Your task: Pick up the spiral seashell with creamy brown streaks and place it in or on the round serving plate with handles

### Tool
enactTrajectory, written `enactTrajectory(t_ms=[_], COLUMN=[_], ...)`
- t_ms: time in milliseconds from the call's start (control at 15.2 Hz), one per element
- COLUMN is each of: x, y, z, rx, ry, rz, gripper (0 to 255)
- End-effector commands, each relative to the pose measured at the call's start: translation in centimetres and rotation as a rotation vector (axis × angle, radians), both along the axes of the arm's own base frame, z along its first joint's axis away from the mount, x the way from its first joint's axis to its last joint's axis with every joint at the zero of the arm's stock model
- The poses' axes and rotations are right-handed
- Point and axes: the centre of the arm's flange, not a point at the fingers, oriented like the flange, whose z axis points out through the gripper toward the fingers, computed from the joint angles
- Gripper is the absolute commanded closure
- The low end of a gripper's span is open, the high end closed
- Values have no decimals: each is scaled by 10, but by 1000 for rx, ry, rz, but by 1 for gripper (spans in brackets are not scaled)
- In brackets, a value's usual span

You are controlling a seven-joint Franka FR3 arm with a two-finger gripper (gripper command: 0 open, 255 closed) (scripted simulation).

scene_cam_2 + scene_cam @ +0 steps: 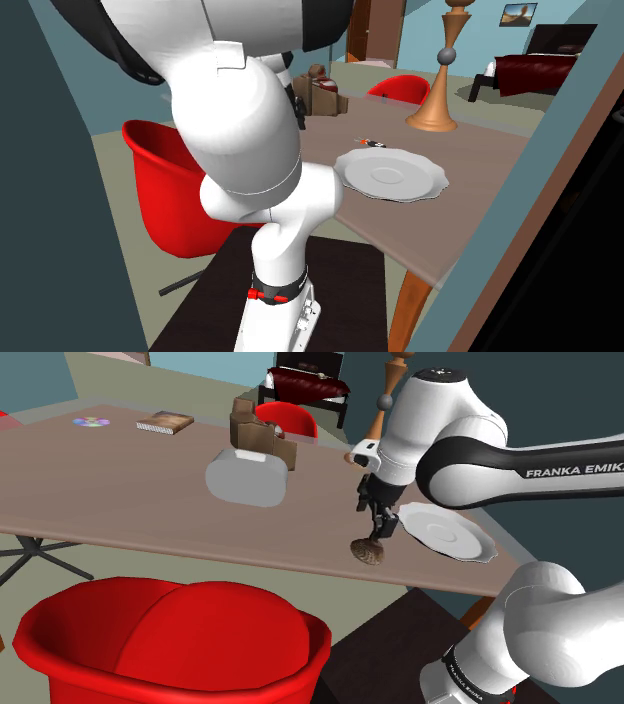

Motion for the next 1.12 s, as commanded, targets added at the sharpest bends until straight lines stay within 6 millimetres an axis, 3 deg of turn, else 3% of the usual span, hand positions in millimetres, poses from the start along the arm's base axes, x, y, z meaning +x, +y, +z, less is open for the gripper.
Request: enactTrajectory(t_ms=[0,66,660,726,792,858,924,1056], x=[-5,-1,-2,-2,28,15,15,4], y=[-3,-3,-2,-2,-47,-19,-19,-48], z=[-11,-12,-13,-13,1,-3,-3,3], rx=[-14,-14,-14,-14,230,56,56,276], ry=[44,44,44,44,275,107,107,189], rz=[-9,-9,-8,-8,-34,-29,-29,-251], gripper=[0,255,255,0,0,0,0,0])
